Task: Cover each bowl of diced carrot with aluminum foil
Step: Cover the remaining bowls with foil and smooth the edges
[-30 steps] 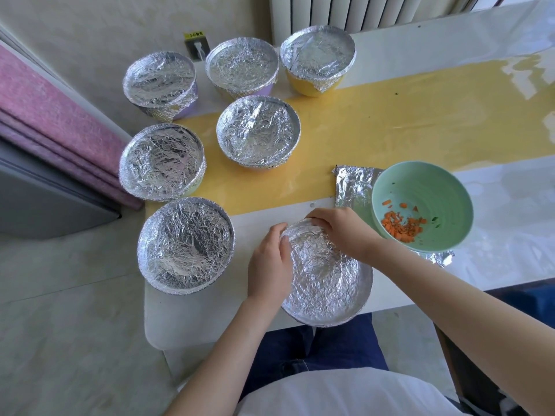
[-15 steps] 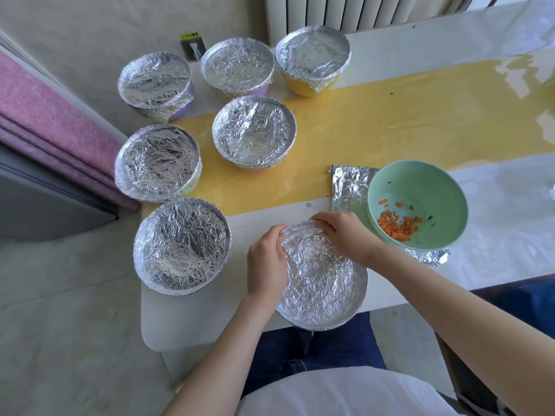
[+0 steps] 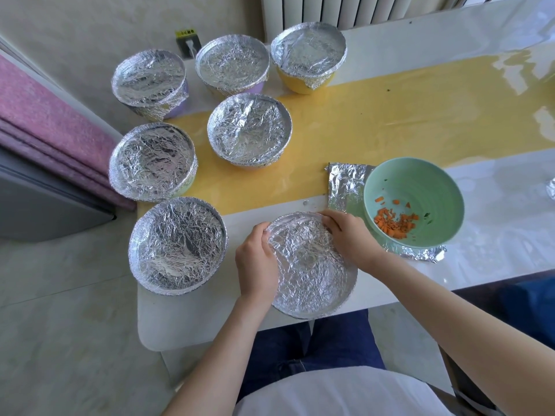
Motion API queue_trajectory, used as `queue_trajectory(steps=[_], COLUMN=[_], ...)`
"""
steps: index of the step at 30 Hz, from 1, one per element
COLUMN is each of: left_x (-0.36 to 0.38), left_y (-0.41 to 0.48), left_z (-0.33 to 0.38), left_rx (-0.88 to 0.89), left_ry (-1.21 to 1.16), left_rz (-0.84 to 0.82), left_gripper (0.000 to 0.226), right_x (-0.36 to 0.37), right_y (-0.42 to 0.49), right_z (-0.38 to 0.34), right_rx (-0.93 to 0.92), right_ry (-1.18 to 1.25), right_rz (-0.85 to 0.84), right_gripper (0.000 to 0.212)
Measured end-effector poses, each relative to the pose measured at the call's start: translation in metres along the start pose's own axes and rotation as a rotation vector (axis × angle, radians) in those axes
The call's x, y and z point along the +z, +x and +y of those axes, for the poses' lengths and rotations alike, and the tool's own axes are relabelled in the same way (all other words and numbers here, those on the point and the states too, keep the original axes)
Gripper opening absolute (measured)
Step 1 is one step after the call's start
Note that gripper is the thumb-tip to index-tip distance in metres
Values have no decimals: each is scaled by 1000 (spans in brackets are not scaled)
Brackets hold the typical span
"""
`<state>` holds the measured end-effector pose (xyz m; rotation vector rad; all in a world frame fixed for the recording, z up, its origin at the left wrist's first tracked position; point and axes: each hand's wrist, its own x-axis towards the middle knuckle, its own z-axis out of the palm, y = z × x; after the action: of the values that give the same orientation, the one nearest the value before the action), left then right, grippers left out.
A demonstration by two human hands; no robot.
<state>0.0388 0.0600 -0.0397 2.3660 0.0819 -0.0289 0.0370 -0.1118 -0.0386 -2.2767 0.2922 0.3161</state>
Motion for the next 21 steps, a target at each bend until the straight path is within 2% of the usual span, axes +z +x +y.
queue_trajectory(steps=[5,10,15,21], left_x=[-1,-11,-16,-11], left_y=[4,17,36,54], left_z=[4,15,30,49], left_rx=[-8,-29,-34,-33], left_ry=[-3,-74,-131,-210], left_rz=[23,123,281,365], left_gripper=[27,28,26,26], right_x=[-6,-22,-34,-49], right_y=[-2,-11,-13,13], right_z=[-10,-19,-31,-38], right_rx=[-5,-52,-61,-14], right_ry=[35,33,27,88], right_rz=[44,155,199,288], right_gripper=[33,39,28,27])
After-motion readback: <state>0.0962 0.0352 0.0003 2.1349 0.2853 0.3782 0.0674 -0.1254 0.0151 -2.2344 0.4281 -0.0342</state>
